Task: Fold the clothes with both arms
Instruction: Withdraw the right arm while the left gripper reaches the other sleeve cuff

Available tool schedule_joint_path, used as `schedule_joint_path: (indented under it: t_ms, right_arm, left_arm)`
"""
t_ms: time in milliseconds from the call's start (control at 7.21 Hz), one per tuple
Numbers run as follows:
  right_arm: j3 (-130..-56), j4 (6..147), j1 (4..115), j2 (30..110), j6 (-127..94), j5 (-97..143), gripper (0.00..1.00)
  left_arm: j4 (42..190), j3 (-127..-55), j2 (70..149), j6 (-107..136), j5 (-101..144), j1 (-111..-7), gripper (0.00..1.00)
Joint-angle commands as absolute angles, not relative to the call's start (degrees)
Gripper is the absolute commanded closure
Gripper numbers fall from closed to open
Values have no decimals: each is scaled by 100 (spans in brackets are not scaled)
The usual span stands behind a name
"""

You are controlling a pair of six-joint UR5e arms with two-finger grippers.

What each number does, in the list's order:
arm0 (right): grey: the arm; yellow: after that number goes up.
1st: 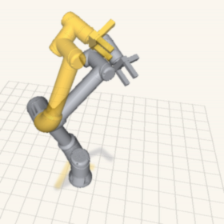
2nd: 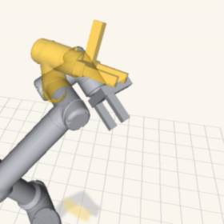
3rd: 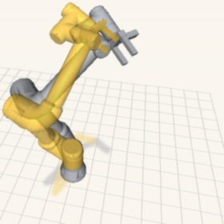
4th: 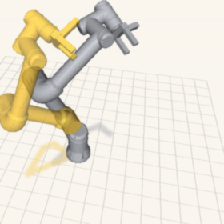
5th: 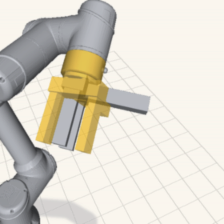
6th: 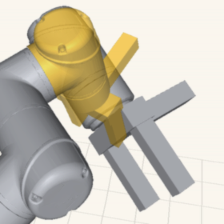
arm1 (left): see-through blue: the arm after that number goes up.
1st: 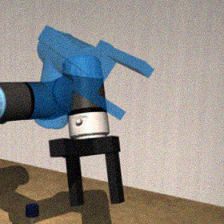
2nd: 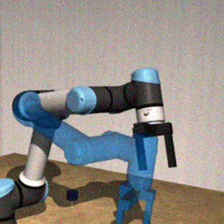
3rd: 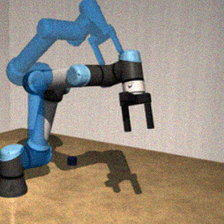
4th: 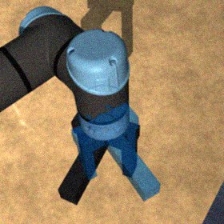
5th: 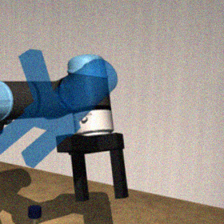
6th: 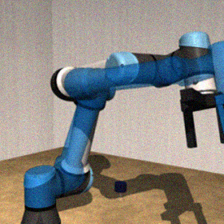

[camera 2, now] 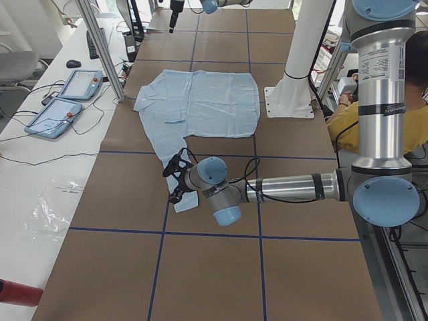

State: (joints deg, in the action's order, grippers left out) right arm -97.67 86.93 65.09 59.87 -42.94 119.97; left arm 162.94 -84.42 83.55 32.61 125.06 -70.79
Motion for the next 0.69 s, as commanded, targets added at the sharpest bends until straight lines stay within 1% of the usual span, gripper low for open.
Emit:
schedule_joint_path:
  t_ms: [0, 139, 277, 416, 555]
  right_arm:
    - [-10106, 8666, 7450, 7132, -2956, 12786, 0]
    - [-10308, 8666, 7610, 7424, -2892, 12805, 0]
    - [-10475, 8666, 7620, 7618, -2883, 12788, 0]
    - [-10555, 8666, 7629, 7716, -2883, 12788, 0]
    - [-10564, 8666, 7620, 7743, -2883, 12771, 0]
  left_arm:
    - [16435, -8394, 8209, 3986, 12106, -6551, 11]
    - [16662, -8202, 8200, 4390, 11572, -6104, 15]
    - [16916, -7939, 8209, 4725, 11262, -5821, 23]
    - [16936, -7884, 8209, 4868, 11207, -5714, 28]
    - [16937, -7875, 8209, 4869, 11189, -5626, 29]
